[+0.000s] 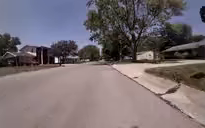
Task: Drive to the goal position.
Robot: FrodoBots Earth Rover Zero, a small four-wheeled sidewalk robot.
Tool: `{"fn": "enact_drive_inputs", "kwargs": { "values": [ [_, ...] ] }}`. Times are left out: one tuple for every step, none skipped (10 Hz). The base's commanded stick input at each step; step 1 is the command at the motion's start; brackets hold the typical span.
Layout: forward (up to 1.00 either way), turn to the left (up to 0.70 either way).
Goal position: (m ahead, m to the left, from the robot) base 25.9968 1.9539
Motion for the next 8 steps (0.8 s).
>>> {"fn": "enact_drive_inputs", "kwargs": {
  "values": [
    [0.7,0.0],
    [0.7,0.0],
    [0.7,0.0],
    [0.7,0.0],
    [0.7,0.0],
    [0.7,0.0],
    [0.7,0.0],
    [0.7,0.0]
  ]
}}
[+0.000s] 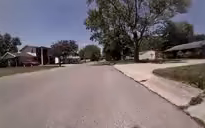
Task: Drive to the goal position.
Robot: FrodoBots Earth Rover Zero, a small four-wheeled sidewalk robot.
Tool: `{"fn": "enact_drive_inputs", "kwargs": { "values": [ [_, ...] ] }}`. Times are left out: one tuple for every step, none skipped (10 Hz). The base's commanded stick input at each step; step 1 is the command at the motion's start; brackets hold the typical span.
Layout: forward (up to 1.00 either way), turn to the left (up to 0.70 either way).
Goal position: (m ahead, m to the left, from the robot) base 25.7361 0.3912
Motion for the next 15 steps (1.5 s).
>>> {"fn": "enact_drive_inputs", "kwargs": {
  "values": [
    [0.7,0.0],
    [0.7,0.0],
    [0.7,0.0],
    [0.7,0.0],
    [0.7,0.0],
    [0.7,0.0],
    [0.7,0.0],
    [0.7,0.0],
    [0.7,0.0],
    [0.7,0.0],
    [0.7,0.0],
    [0.7,0.0],
    [0.7,0.0],
    [0.7,0.0],
    [0.7,0.0]
  ]
}}
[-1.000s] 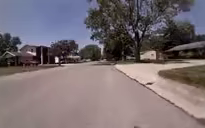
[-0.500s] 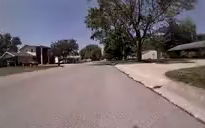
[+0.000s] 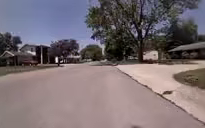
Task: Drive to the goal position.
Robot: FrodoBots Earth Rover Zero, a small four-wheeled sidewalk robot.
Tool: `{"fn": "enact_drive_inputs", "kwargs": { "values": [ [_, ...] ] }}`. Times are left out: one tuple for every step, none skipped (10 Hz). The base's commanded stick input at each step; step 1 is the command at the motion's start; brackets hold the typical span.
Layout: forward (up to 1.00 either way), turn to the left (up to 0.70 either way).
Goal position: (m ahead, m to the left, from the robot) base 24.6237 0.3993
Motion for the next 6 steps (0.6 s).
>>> {"fn": "enact_drive_inputs", "kwargs": {
  "values": [
    [0.7,0.0],
    [0.7,0.0],
    [0.7,0.0],
    [0.7,0.0],
    [0.7,0.0],
    [0.7,0.0]
  ]
}}
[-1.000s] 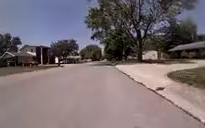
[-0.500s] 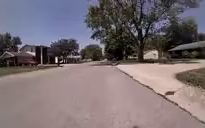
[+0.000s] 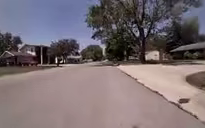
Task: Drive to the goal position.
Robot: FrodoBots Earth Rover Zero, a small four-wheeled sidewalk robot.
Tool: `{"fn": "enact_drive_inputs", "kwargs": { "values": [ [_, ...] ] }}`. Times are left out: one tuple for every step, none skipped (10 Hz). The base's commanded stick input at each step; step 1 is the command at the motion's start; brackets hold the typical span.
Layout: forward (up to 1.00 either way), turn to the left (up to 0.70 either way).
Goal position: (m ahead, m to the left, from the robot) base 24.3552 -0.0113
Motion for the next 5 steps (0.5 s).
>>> {"fn": "enact_drive_inputs", "kwargs": {
  "values": [
    [0.7,0.0],
    [0.7,0.0],
    [0.7,0.0],
    [0.7,0.0],
    [0.7,0.0]
  ]
}}
